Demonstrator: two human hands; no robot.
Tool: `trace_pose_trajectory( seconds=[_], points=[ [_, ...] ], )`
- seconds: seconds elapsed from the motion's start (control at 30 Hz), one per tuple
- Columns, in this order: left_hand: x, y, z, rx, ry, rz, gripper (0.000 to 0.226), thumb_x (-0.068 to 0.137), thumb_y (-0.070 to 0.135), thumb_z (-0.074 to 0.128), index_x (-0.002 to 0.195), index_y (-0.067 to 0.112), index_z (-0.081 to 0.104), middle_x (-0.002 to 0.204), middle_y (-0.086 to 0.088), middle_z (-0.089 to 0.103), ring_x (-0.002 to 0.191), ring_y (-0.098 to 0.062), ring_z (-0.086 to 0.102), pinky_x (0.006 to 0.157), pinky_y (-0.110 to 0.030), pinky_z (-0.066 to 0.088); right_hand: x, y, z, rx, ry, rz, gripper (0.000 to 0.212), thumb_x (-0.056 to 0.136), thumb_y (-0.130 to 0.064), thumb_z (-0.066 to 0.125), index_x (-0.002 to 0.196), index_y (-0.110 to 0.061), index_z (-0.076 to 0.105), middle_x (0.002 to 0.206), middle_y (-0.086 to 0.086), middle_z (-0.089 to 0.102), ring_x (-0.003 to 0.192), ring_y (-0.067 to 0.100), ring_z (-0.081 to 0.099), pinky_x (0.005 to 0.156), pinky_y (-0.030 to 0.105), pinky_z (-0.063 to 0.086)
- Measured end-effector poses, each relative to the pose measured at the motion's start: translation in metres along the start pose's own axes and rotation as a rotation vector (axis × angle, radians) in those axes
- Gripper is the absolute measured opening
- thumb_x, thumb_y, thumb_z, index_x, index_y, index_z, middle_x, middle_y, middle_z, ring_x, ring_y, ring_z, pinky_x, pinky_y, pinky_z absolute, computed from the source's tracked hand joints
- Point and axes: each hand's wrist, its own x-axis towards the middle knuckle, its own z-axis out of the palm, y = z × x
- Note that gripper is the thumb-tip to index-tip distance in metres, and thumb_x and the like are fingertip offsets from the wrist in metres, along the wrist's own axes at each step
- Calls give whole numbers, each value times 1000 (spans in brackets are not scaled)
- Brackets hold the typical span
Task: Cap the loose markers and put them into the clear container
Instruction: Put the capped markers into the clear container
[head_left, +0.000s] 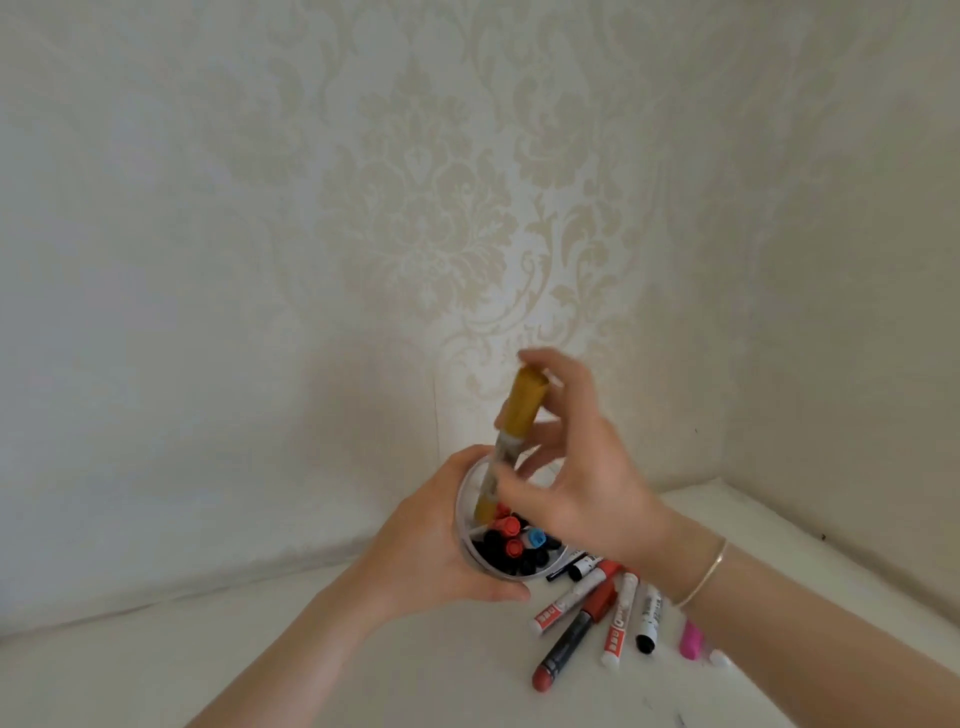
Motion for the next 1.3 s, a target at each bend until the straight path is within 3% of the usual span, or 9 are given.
trace_pose_trajectory(
  seconds=[0.13, 0.3, 0.5, 0.63, 0.73, 0.87, 1.0, 1.13, 1.3],
  points=[
    [1, 3, 1, -19, -16, 9, 97, 43, 45, 92, 117, 59, 29, 110, 39, 54, 99, 14, 57, 77, -9, 45, -14, 23, 22, -456, -63, -170, 52, 81, -21, 64, 122, -30, 32, 89, -9, 62, 67, 16, 66, 52, 38, 55],
    [1, 0, 3, -37, -2, 9, 110, 40, 46, 92, 125, 59, 24, 111, 29, 58, 101, 9, 59, 81, -12, 48, -23, 36, 27, -602, -112, -309, 12, 83, -27, 62, 87, -16, 62, 73, -7, 58, 51, 12, 47, 42, 27, 41],
    [2, -3, 6, -8, 11, -3, 115, 39, 51, 90, 133, 51, 24, 112, 31, 56, 100, 14, 55, 82, -8, 44, -22, 42, 28, -735, -326, -193, 39, 95, -30, 33, 86, -17, 69, 79, -4, 65, 77, 17, 57, 78, 31, 45],
    [2, -4, 5, -16, 1, -20, 117, 38, 54, 90, 133, 55, 21, 119, 32, 54, 107, 11, 55, 89, -15, 47, -13, 27, 25, -608, -339, 13, 30, 94, -23, 37, 105, -18, 65, 99, -2, 65, 89, 18, 60, 73, 35, 49],
    [1, -3, 3, -4, 1, -20, 114, 38, 58, 87, 128, 61, 19, 124, 34, 49, 113, 10, 50, 94, -17, 45, -2, 10, 6, -421, -109, -3, 24, 84, -16, 47, 86, -16, 71, 83, -3, 71, 72, 15, 64, 64, 31, 53],
    [1, -4, 3, 16, 1, -15, 117, 38, 62, 85, 136, 50, 22, 131, 34, 41, 121, 8, 44, 100, -20, 43, 21, 32, -43, -425, 172, 476, 19, 85, -8, 47, 73, -4, 62, 69, 15, 65, 60, 26, 59, 62, 42, 54],
    [1, -4, 4, 13, -2, -4, 113, 39, 60, 86, 131, 57, 22, 130, 40, 38, 121, 14, 41, 96, -11, 38, -2, 74, -65, -695, -398, 1069, 10, 92, -16, 45, 98, -8, 44, 78, 9, 55, 61, 22, 55, 52, 27, 48],
    [1, -4, 3, 19, -2, -1, 109, 39, 61, 86, 125, 64, 19, 129, 41, 38, 121, 17, 39, 95, -7, 36, -42, 87, -53, -629, -541, 1236, 40, 96, -29, 47, 123, -4, 34, 68, 3, 49, 48, 11, 44, 36, 18, 35],
    [2, -6, 5, 33, 6, -4, 113, 38, 62, 86, 130, 59, 20, 131, 39, 38, 123, 11, 41, 99, -15, 39, -56, 93, -39, -696, -596, 1291, 52, 96, -27, 44, 136, -3, 22, 71, 0, 44, 55, 9, 42, 44, 19, 32]
  ],
)
